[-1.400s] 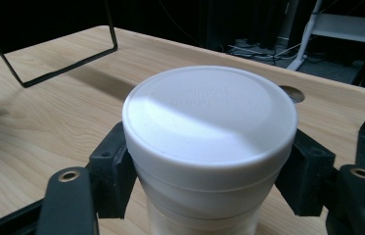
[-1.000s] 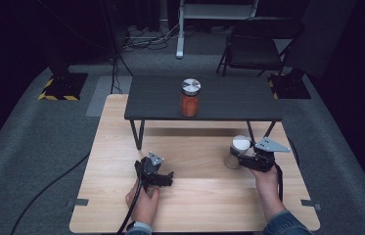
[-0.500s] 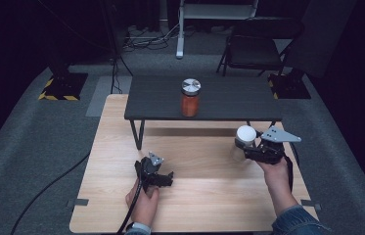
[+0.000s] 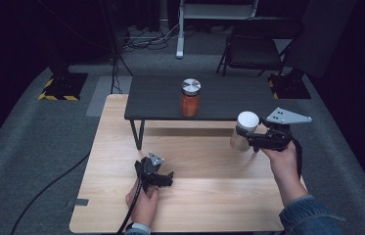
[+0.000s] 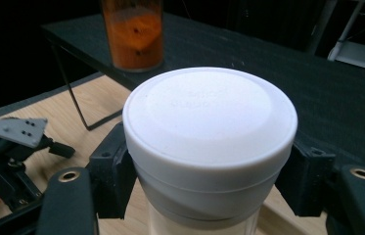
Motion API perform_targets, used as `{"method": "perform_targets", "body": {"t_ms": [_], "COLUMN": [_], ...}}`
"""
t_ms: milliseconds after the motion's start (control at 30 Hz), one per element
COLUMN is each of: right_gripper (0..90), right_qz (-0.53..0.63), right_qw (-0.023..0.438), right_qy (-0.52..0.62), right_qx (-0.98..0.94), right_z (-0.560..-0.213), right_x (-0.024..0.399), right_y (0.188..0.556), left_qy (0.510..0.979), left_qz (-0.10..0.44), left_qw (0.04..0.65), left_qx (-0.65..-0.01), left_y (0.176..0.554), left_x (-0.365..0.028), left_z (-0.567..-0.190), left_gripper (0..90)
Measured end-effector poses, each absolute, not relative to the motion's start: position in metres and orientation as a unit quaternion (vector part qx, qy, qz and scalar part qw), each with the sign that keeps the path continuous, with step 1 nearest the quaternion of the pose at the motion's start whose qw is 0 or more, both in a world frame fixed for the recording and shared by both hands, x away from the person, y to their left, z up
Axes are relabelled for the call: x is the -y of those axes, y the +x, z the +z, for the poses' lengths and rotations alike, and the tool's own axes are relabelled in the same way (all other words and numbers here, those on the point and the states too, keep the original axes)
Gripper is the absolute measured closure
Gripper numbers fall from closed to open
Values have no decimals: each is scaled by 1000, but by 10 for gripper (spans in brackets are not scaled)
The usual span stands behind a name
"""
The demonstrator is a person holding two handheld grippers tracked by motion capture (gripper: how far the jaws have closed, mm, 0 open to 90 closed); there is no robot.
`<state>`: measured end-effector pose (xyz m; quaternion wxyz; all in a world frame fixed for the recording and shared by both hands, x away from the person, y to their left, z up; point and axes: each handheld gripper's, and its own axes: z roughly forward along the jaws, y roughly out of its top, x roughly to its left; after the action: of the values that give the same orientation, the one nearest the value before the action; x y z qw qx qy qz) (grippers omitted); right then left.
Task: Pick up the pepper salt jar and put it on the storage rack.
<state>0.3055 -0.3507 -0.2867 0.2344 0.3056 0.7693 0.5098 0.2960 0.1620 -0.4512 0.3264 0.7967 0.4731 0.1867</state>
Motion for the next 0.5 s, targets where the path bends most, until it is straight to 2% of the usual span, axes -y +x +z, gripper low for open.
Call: {"method": "perform_targets", "body": {"t_ms": [500], "right_gripper": [331], "right_qz": [521], "right_qw": [219], "right_qy": [280], "right_qx": [-776], "right_z": [-233], "right_x": [329], "right_y": [321], "left_qy": [796], "left_qz": [187], "left_qw": [327], "left_qx": [-474], "left_y": [296], "left_x": [-162], "left_z": [-451], "left_gripper": [3]}}
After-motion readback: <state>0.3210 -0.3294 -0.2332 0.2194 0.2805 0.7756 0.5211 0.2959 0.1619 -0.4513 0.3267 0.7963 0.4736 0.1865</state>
